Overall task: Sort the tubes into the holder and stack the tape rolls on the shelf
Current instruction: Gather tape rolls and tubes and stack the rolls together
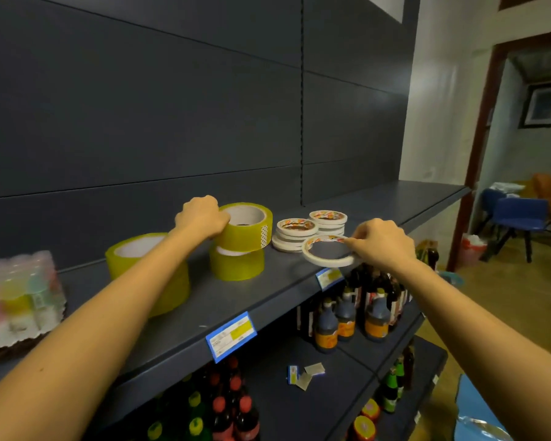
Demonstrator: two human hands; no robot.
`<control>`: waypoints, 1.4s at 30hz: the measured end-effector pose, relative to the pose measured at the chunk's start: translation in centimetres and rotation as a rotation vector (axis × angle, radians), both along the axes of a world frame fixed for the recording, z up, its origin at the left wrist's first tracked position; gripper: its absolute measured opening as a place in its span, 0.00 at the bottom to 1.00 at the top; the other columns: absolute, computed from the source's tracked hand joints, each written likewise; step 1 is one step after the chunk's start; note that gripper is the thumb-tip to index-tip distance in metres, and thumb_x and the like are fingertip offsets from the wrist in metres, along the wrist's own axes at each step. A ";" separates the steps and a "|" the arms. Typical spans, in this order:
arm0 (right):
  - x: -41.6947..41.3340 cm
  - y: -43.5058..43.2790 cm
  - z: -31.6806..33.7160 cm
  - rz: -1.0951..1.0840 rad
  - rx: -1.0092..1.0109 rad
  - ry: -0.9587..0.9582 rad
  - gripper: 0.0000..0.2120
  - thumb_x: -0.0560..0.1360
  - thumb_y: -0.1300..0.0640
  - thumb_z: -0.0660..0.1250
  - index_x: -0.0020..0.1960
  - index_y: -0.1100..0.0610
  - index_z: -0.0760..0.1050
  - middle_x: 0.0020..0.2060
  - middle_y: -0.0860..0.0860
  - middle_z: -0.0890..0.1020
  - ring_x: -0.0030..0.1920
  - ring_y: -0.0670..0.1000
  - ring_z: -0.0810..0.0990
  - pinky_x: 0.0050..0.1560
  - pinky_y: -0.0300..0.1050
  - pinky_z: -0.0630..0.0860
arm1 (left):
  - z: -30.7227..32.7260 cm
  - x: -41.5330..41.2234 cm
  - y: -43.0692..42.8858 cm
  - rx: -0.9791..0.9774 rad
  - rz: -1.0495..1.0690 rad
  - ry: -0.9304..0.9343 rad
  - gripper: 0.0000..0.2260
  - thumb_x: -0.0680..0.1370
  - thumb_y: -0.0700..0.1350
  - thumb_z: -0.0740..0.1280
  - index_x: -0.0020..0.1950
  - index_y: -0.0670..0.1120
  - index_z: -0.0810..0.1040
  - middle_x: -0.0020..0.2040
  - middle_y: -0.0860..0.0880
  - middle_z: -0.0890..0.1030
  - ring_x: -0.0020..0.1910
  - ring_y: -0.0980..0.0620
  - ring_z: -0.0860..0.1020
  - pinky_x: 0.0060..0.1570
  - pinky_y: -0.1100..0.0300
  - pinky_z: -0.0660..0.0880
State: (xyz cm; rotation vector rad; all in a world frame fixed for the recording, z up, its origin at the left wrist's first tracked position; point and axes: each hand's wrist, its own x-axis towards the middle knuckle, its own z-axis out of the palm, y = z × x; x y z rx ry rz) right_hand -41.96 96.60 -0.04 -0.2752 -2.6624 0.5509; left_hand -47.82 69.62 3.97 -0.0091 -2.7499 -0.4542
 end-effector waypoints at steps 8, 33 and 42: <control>-9.2 2.5 1.5 0.177 0.012 0.065 0.10 0.73 0.48 0.66 0.42 0.54 0.81 0.45 0.55 0.82 0.47 0.58 0.78 0.40 0.44 0.68 | -0.9 -2.8 1.8 -0.097 0.255 -0.141 0.11 0.76 0.45 0.61 0.50 0.38 0.75 0.54 0.37 0.78 0.54 0.38 0.76 0.50 0.51 0.72; -12.2 -9.9 4.8 0.997 0.227 0.347 0.16 0.76 0.50 0.63 0.63 0.51 0.74 0.62 0.51 0.73 0.62 0.55 0.72 0.52 0.50 0.71 | -1.7 8.5 -1.0 -0.416 0.574 0.359 0.15 0.79 0.51 0.58 0.60 0.43 0.73 0.55 0.45 0.78 0.55 0.44 0.73 0.50 0.53 0.66; 1.8 -26.1 1.7 1.509 0.275 0.486 0.19 0.78 0.50 0.59 0.68 0.51 0.69 0.65 0.50 0.72 0.63 0.53 0.70 0.55 0.48 0.71 | -4.5 22.7 -9.7 -0.381 0.878 0.292 0.16 0.79 0.49 0.59 0.63 0.44 0.73 0.59 0.45 0.76 0.57 0.45 0.73 0.53 0.53 0.67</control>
